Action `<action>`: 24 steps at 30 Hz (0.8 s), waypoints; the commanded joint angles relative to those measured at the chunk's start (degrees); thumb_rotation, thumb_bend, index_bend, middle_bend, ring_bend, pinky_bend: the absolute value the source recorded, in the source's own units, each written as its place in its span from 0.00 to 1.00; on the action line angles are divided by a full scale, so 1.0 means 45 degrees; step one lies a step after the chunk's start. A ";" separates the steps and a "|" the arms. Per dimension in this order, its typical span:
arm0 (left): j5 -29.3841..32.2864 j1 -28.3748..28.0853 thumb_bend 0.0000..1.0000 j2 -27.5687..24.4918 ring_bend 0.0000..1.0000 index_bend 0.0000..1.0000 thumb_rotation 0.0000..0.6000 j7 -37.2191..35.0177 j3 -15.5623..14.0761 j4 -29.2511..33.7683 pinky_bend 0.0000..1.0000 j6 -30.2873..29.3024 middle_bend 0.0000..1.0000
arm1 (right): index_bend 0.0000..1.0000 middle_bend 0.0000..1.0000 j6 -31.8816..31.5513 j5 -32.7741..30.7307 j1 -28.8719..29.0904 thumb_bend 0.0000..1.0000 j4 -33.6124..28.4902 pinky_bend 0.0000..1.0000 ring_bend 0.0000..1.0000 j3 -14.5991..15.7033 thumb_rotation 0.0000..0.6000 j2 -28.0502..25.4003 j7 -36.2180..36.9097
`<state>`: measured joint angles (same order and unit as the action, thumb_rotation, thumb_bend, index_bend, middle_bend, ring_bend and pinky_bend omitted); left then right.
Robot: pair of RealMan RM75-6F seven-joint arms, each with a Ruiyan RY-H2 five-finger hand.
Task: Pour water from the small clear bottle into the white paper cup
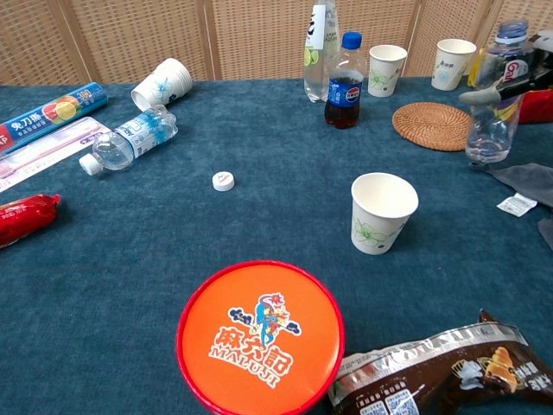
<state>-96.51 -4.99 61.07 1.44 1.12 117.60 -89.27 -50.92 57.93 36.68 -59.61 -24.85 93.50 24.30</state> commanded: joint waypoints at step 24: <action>-0.0041 0.0088 0.47 -0.0028 0.18 0.20 0.77 -0.0213 -0.0032 -0.0137 0.08 -0.0106 0.20 | 0.70 0.70 0.0018 0.0593 0.0307 0.19 -0.0227 0.29 0.56 0.0177 1.00 0.0903 0.0434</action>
<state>-96.68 -4.61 60.95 0.50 0.98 116.99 -89.72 -50.85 60.58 38.08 -60.63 -24.07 97.54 26.25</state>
